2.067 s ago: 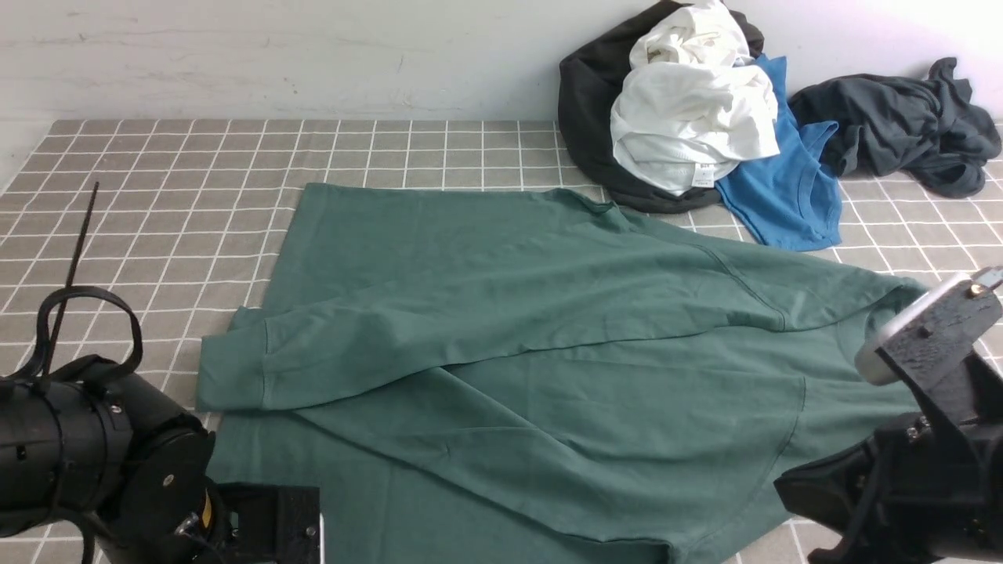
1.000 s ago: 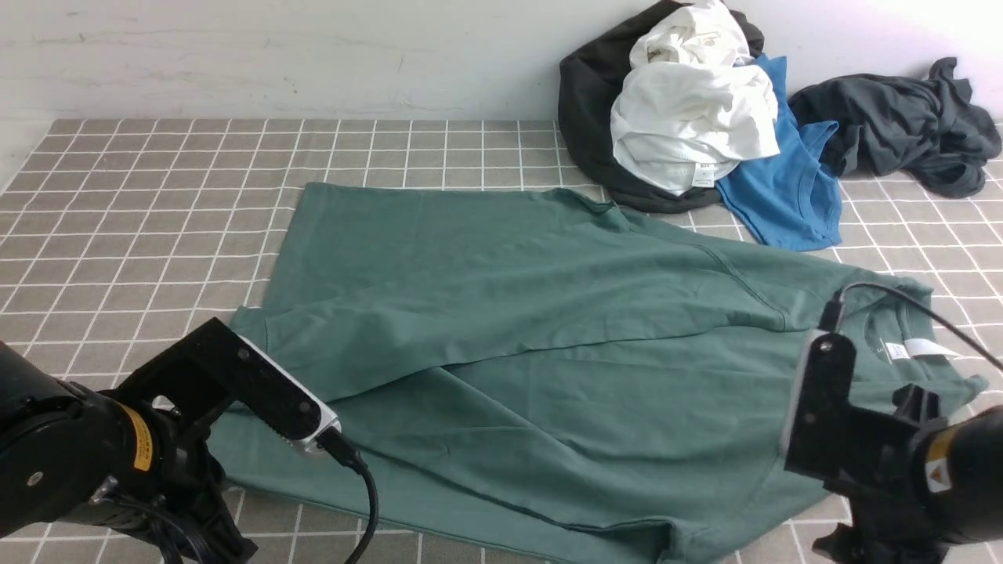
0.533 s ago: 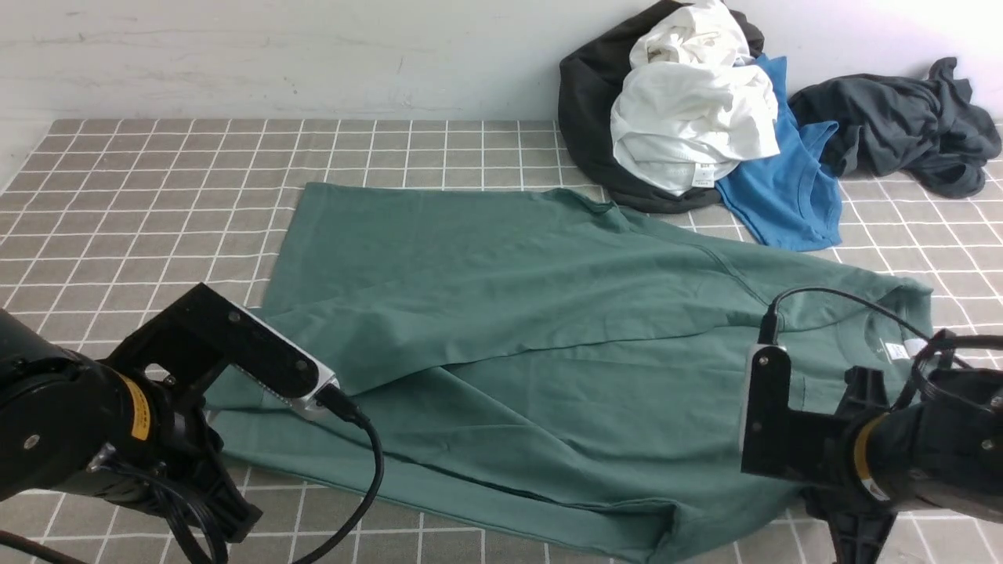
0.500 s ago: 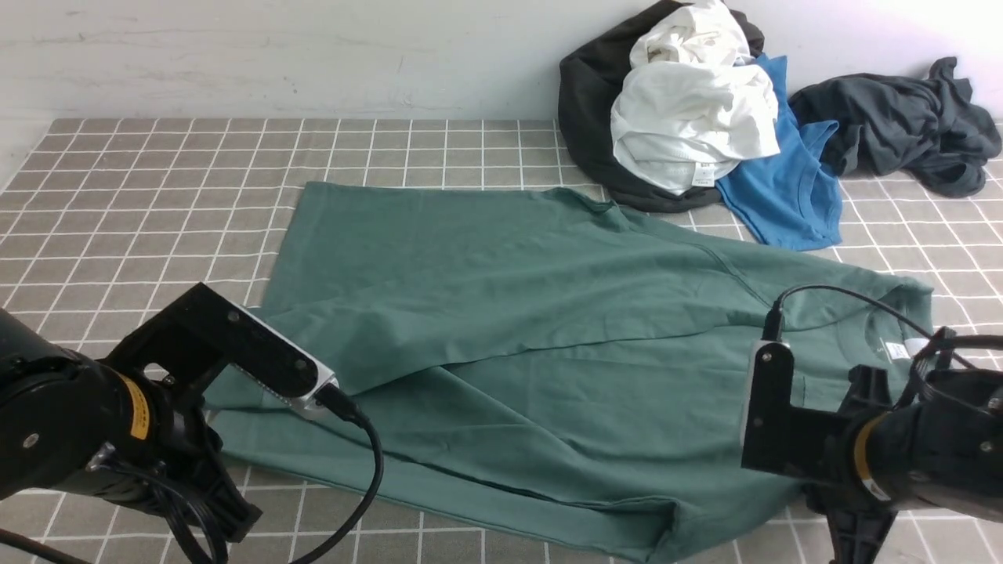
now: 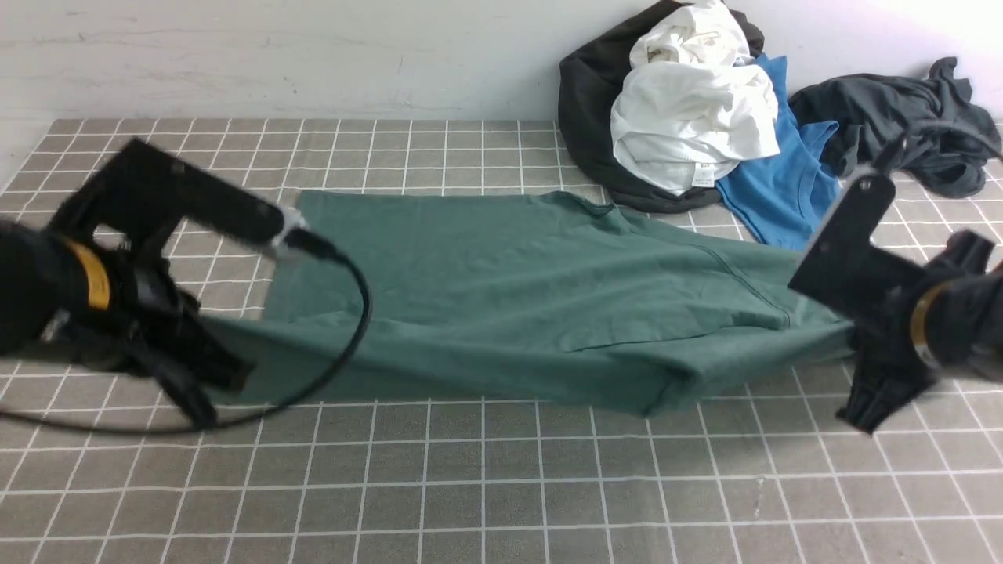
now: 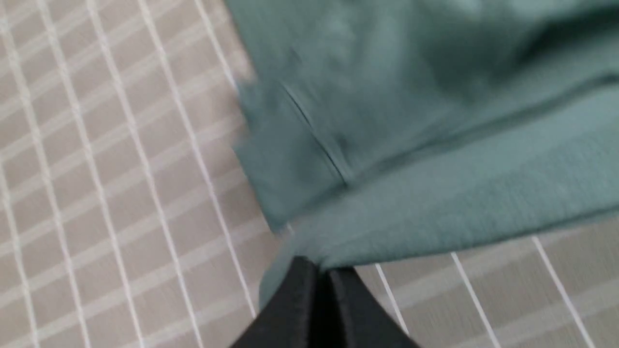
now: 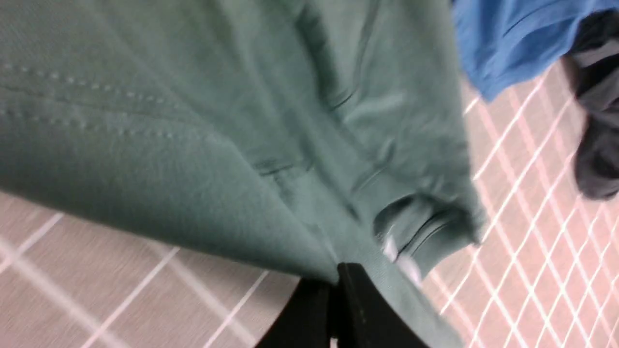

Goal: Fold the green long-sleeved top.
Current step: Use both arms to drag the lower edge of the fabric forward and fold it over the upper edge

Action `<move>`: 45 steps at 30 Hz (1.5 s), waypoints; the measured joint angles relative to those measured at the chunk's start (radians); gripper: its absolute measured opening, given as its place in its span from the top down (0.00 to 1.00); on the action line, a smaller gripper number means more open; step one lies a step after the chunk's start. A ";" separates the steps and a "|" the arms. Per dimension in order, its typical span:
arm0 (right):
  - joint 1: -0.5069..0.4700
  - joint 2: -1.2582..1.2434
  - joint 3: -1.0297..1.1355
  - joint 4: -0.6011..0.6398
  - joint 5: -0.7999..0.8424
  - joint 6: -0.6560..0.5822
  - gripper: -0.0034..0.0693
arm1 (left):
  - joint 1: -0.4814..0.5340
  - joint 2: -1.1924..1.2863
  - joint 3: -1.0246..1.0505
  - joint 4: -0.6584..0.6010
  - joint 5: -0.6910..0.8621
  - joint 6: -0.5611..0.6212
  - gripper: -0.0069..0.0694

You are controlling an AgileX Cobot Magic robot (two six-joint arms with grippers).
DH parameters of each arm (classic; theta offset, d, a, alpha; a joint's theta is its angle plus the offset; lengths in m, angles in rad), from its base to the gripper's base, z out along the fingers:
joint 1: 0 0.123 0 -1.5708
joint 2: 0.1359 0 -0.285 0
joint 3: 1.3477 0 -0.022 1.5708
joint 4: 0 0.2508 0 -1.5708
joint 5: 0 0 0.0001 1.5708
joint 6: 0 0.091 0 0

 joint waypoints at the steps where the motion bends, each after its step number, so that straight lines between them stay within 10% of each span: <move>1: -0.020 0.028 -0.048 0.000 -0.036 -0.003 0.96 | 0.034 0.058 -0.069 0.005 -0.035 -0.002 0.91; 17: -0.113 0.622 -0.648 -0.003 -0.148 0.006 0.91 | 0.163 0.938 -0.939 0.012 -0.024 0.007 0.86; 27: -0.106 0.763 -0.899 0.068 0.102 0.227 0.52 | 0.187 1.267 -1.395 0.008 0.237 -0.057 0.41; 32: -0.063 0.722 -0.969 0.332 0.325 -0.056 0.68 | 0.187 1.230 -1.464 -0.001 0.294 0.009 0.43; 38: -0.032 0.775 -0.975 0.997 0.311 -0.666 0.96 | 0.187 1.132 -1.485 -0.126 0.335 0.112 0.70; 45: -0.030 0.931 -1.016 1.167 0.053 -0.970 0.97 | 0.187 1.145 -1.485 -0.272 0.416 0.251 0.90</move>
